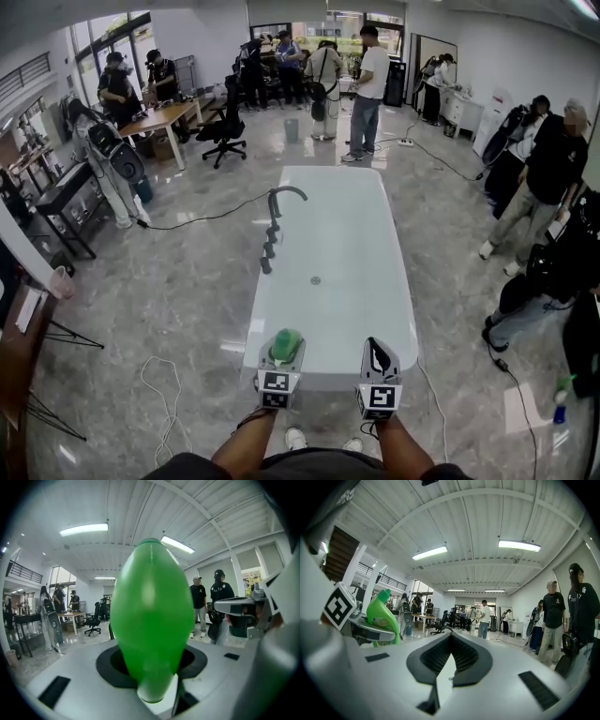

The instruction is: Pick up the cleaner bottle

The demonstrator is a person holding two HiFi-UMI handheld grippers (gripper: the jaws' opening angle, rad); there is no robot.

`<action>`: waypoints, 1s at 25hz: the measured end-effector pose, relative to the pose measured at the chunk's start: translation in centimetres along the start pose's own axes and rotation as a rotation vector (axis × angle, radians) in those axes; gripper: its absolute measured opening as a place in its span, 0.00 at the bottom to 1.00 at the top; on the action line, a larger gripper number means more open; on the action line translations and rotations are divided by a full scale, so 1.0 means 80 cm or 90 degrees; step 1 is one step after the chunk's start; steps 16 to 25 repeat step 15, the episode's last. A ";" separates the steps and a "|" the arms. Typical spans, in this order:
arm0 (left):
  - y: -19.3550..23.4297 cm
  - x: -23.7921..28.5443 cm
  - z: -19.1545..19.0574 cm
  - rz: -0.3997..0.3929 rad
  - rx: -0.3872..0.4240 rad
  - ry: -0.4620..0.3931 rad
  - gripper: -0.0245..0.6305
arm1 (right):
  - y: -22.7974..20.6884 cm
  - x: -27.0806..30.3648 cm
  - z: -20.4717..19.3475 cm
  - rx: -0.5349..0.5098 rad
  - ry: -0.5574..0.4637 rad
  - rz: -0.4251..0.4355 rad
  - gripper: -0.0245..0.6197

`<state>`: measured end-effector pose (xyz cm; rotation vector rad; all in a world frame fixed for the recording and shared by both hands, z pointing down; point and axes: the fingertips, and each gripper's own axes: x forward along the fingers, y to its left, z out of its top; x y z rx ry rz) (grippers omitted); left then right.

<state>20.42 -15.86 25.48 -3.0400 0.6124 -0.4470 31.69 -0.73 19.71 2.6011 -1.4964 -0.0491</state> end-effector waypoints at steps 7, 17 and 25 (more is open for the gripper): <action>-0.031 0.009 0.032 0.012 -0.009 -0.023 0.32 | -0.037 -0.012 0.015 -0.010 -0.007 0.005 0.06; -0.020 0.004 0.014 0.015 0.006 -0.022 0.32 | -0.022 -0.012 0.010 -0.013 -0.016 0.006 0.06; -0.020 0.004 0.014 0.015 0.006 -0.022 0.32 | -0.022 -0.012 0.010 -0.013 -0.016 0.006 0.06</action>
